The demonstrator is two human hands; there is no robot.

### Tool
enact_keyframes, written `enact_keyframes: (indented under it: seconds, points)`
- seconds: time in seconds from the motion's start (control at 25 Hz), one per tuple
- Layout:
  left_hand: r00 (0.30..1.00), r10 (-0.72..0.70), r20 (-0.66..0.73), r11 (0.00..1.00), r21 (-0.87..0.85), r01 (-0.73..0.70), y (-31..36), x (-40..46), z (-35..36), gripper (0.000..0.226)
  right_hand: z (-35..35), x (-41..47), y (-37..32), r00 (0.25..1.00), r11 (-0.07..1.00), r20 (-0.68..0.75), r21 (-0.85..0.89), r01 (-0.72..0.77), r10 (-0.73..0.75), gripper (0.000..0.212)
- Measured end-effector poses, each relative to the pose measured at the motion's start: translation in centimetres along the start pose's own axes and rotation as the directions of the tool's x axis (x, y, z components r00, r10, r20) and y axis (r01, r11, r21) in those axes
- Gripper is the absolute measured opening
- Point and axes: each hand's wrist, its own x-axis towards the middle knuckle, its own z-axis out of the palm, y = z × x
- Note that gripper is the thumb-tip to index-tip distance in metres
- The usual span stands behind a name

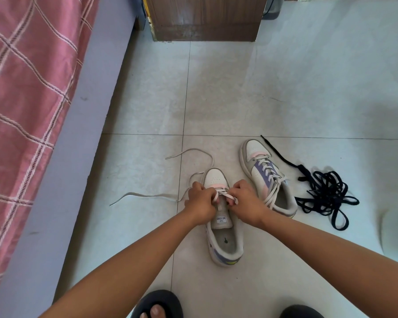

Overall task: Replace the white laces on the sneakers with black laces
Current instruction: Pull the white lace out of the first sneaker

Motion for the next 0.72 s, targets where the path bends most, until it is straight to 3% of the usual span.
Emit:
enact_keyframes:
  seconds: [0.12, 0.28, 0.4, 0.48, 0.56, 0.64, 0.72]
  points:
    - [1.0, 0.022, -0.002, 0.992, -0.128, -0.022, 0.8, -0.8, -1.2, 0.017, 0.0, -0.2, -0.5, 0.989, 0.955, 0.072, 0.261, -0.141, 0.126, 0.025]
    - [0.98, 0.198, -0.004, 0.939, -0.285, -0.191, 1.7, -3.6, -1.8, 0.036, -0.2, -0.6, -1.5, 0.993, 0.887, 0.083, 0.447, -0.116, 0.089, 0.014]
    - [0.977, 0.213, -0.025, 0.891, -0.404, -0.205, 1.5, -3.9, -2.6, 0.039, -1.1, -1.0, -2.2, 0.995, 0.818, 0.09, 0.569, -0.082, 0.037, 0.009]
    - [0.989, 0.072, -0.127, 0.889, -0.442, -0.122, 0.4, -2.7, -3.3, 0.032, -1.7, -1.1, -1.8, 0.996, 0.869, 0.048, 0.487, -0.085, 0.07, 0.007]
    - [0.986, -0.094, -0.137, 0.936, -0.349, 0.041, -1.0, -1.6, -3.0, 0.016, -1.8, -1.0, -1.1, 0.998, 0.926, 0.033, 0.372, -0.064, 0.056, 0.011]
    - [0.99, -0.131, -0.047, 0.969, -0.218, 0.118, -1.5, -1.2, -2.1, 0.011, -1.7, -1.3, -1.3, 0.997, 0.961, 0.074, 0.276, -0.025, 0.005, 0.011]
    - [0.996, -0.094, -0.006, 0.977, -0.192, 0.092, -1.2, -0.9, -1.0, 0.014, -1.3, -1.4, -1.9, 0.99, 0.996, 0.123, -0.047, 0.076, -0.069, 0.011]
